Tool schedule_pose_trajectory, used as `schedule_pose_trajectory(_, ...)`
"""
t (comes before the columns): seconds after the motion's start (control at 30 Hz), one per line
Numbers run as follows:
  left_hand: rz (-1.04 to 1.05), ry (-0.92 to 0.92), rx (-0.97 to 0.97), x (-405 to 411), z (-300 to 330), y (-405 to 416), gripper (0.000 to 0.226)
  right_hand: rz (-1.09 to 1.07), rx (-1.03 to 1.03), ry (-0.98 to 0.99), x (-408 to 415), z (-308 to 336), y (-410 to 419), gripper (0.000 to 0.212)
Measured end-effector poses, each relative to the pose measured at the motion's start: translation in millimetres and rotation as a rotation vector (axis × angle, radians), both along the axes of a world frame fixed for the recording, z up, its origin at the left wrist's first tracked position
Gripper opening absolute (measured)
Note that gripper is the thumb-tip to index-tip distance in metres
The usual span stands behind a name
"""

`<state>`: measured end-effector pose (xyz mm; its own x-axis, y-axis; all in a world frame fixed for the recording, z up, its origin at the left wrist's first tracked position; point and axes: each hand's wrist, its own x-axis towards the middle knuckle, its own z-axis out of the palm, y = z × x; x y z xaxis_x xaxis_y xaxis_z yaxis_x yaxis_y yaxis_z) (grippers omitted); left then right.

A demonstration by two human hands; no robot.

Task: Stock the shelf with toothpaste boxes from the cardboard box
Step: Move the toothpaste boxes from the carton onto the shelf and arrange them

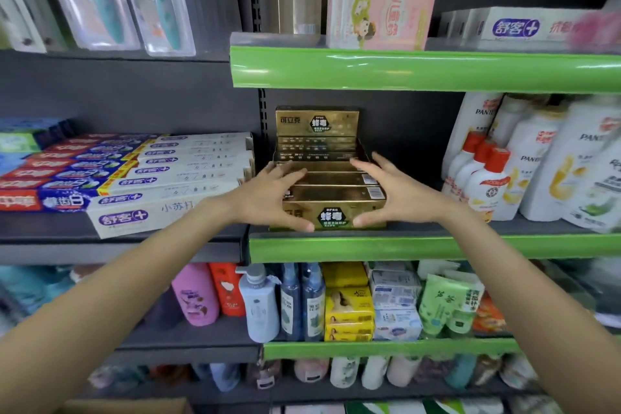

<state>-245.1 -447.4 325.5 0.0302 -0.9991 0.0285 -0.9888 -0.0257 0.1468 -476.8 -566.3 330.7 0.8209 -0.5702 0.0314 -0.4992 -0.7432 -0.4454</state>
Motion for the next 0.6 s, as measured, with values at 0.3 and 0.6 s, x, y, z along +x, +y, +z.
schedule_pose_trajectory(0.3, 0.016, 0.209, 0.000, 7, -11, -12, 0.119, -0.097, 0.088, 0.035, 22, -10, 3, 0.111)
schedule_pose_trajectory(0.6, 0.038, 0.204, 0.038, 3, -8, -16, 0.117, -0.116, -0.014, 0.076, 23, -12, -3, 0.108)
